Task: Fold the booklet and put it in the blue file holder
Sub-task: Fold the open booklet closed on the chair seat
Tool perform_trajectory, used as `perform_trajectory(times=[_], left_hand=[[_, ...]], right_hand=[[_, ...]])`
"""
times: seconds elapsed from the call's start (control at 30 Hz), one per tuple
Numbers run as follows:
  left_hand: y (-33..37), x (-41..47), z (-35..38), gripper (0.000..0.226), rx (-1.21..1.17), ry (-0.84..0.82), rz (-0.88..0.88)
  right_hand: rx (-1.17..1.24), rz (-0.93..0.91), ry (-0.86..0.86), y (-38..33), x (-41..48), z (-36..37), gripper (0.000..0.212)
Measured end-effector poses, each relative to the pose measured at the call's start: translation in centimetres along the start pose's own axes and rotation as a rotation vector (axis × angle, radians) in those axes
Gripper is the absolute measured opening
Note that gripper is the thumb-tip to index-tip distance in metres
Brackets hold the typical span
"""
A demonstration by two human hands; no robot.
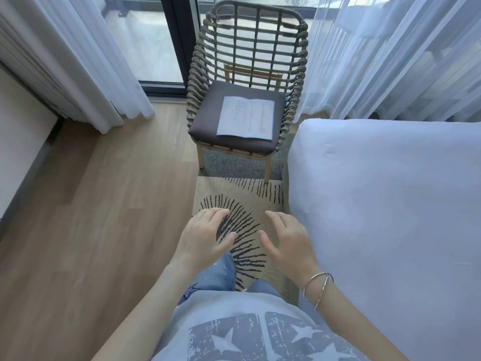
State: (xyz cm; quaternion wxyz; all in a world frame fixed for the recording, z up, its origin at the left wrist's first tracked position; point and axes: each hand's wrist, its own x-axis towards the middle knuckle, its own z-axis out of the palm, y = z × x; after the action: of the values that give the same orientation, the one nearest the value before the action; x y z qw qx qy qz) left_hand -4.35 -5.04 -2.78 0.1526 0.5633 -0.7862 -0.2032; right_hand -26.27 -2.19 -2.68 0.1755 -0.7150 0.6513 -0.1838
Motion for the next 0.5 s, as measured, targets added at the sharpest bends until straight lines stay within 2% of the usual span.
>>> perform_trajectory(times=[0.23,0.5], left_hand=[[-3.1,9.9,-2.3,0.051,-0.021,0.065,0.012],[-10.5,23.4,-3.6,0.052,-0.016,-0.052,-0.045]], right_hand=[[-0.005,0.001,0.056,1.2,9.9,-0.8,0.047],[-0.038,0.078,0.020,1.1,25.1,1.6,0.046]])
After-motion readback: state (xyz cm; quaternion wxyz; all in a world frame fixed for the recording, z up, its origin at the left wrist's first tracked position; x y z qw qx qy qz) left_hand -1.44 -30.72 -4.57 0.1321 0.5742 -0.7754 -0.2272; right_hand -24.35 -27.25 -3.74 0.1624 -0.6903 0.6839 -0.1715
